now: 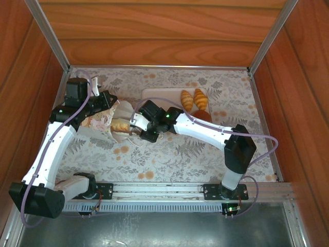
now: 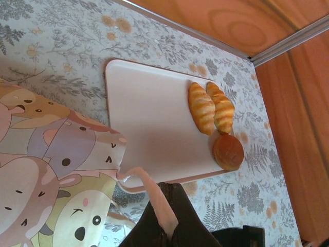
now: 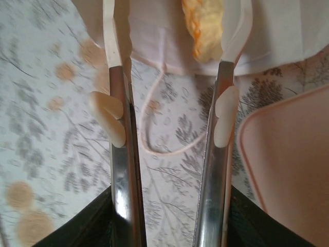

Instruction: Take the fake bread out of the paper bag

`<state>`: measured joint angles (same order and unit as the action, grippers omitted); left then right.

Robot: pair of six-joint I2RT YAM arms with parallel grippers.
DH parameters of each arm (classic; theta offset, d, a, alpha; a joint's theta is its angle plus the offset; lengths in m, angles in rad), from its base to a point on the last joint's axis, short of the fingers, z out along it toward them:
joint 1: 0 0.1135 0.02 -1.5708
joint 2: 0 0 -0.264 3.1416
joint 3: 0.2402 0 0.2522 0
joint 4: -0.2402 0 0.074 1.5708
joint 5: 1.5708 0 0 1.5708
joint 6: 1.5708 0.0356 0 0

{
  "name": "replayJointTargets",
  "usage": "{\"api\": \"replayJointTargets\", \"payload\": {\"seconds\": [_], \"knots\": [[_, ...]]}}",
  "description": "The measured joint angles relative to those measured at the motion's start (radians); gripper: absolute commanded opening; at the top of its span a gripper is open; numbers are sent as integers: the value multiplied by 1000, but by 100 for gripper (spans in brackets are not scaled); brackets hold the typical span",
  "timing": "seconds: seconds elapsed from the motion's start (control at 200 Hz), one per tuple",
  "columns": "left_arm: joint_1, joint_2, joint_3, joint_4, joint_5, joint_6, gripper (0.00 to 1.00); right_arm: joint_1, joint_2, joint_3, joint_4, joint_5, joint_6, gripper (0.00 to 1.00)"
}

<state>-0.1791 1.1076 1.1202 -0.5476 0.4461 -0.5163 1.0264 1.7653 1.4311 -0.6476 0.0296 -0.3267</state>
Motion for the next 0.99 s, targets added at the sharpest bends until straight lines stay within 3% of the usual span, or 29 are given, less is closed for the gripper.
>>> {"api": "replayJointTargets", "payload": {"seconds": [0.32,0.695,0.995], "knots": [[0,6,0,0,0,0,0,2,101,43,-27,159,-88,48],[0,17,3,0,1,0,0,3,139,84,-56,219,-125,51],[-1,20,6,0,0,0,0,3,168,130,-84,234,-129,41]]}}
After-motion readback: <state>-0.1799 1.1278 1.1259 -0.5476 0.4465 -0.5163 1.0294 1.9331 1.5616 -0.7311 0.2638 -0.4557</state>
